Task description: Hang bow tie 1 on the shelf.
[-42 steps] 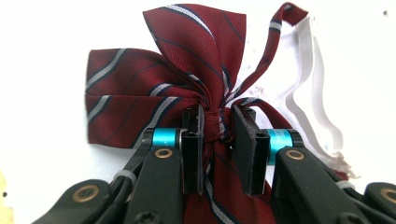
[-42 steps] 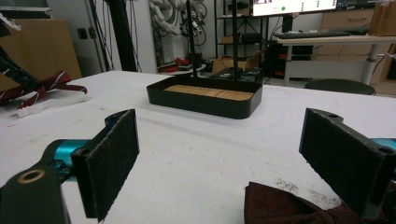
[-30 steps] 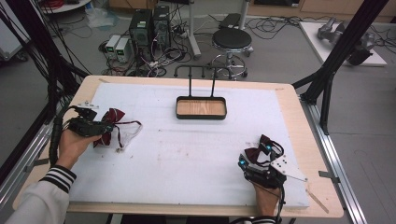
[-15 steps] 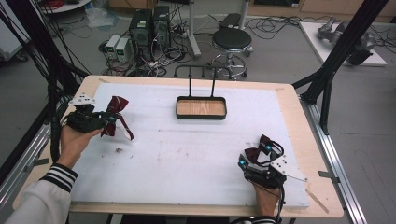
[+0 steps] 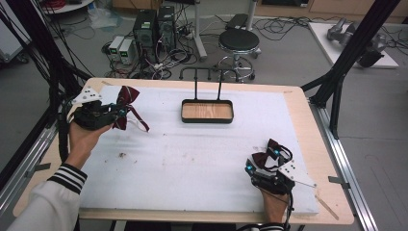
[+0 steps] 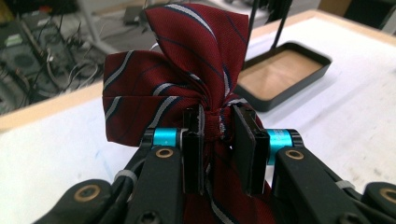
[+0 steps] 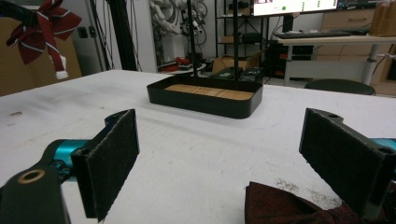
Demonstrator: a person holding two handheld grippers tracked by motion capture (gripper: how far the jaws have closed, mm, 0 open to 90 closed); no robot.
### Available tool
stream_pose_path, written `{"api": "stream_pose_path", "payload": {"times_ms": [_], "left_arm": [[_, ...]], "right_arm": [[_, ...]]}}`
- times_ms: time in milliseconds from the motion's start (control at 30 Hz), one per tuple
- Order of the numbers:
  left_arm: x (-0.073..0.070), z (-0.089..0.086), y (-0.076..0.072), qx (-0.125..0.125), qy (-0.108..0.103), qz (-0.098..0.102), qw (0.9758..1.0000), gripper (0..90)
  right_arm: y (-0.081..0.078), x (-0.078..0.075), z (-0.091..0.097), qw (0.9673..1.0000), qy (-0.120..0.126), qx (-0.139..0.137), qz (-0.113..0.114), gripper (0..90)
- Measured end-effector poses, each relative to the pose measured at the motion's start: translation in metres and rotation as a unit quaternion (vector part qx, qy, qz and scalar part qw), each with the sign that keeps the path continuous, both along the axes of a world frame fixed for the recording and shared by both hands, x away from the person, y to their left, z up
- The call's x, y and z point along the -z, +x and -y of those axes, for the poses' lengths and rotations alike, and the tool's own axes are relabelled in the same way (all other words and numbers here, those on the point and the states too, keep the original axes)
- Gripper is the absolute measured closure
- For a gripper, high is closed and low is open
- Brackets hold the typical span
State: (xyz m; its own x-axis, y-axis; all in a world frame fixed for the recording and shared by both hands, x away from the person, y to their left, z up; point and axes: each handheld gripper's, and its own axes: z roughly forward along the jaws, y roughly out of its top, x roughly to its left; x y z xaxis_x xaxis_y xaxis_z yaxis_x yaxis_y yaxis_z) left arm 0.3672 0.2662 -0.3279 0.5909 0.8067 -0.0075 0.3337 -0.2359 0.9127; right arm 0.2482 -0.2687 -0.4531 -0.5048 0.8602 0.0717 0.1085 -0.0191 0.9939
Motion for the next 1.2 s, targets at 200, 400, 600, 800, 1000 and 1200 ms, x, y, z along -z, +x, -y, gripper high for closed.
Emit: {"api": "stream_pose_path", "payload": {"times_ms": [200,400,600,800,1000,1200], "left_arm": [[-0.006,0.008,0.008,0.008,-0.004,0.01,0.9999,74.2],[-0.012,0.019,0.014,0.02,-0.004,0.025,0.9995,74.2],[-0.017,0.031,0.023,0.05,-0.015,0.037,0.9979,74.2],[-0.022,0.042,0.036,0.061,-0.023,0.04,0.9971,74.2],[-0.026,0.055,0.046,0.068,-0.029,0.045,0.9962,74.2],[-0.028,0.067,0.054,0.081,-0.036,0.046,0.995,74.2]], "right_arm": [[0.0,0.0,0.0,1.0,0.0,0.0,0.0,11.2],[0.0,0.0,0.0,1.0,-0.001,0.0,0.001,11.2],[0.0,0.0,0.0,1.0,0.0,0.002,-0.002,11.2],[0.0,0.0,0.001,1.0,0.002,0.002,0.002,11.2],[0.0,0.0,0.001,1.0,0.003,0.003,0.0,11.2],[0.0,0.0,0.001,1.0,0.005,0.002,0.0,11.2]]}}
